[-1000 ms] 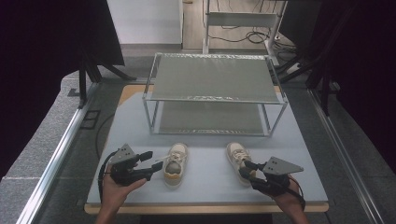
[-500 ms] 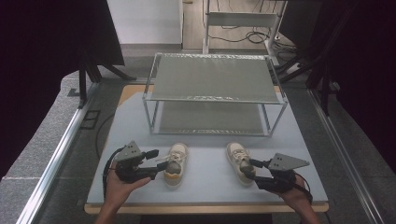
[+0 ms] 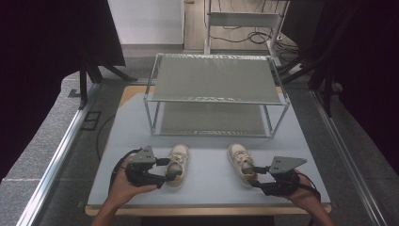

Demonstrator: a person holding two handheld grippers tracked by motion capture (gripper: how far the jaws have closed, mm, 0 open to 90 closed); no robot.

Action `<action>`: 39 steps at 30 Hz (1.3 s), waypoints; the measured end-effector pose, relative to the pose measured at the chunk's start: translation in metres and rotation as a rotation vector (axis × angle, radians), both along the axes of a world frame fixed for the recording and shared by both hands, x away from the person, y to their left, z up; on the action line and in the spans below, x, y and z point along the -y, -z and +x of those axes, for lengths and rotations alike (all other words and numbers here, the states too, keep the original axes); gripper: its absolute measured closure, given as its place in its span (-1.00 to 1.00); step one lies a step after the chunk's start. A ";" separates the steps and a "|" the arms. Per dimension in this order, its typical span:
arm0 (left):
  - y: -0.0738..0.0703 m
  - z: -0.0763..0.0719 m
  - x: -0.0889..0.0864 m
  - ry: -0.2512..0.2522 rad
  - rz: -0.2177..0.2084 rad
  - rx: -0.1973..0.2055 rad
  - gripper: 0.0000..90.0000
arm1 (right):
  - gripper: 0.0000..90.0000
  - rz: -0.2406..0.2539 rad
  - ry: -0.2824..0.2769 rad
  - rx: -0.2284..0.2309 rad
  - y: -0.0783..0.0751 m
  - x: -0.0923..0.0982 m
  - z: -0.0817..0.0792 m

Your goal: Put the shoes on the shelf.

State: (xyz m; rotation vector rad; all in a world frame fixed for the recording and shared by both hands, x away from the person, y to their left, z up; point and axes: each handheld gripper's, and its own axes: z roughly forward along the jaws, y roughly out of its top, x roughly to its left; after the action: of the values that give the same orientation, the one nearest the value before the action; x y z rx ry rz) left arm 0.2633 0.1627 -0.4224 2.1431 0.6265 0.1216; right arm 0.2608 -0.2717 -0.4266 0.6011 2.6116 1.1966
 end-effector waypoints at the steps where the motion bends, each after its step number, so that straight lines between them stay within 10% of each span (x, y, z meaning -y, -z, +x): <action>1: 0.002 0.002 0.004 0.035 0.037 -0.007 -0.13 | 0.13 -0.014 -0.013 0.002 0.001 -0.001 0.002; 30: 0.029 0.027 0.041 0.266 0.326 -0.117 0.27 | 0.41 -0.173 -0.199 -0.201 0.020 -0.023 0.051; 39: 0.031 0.034 0.041 0.290 0.311 -0.161 0.53 | 0.60 -0.170 -0.256 -0.254 0.023 -0.025 0.056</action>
State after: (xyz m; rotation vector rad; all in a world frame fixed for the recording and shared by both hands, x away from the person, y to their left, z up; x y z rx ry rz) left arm 0.2975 0.1213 -0.4530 2.5393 0.3987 -0.1213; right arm 0.3168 -0.2466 -0.4493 0.4191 3.0425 1.0031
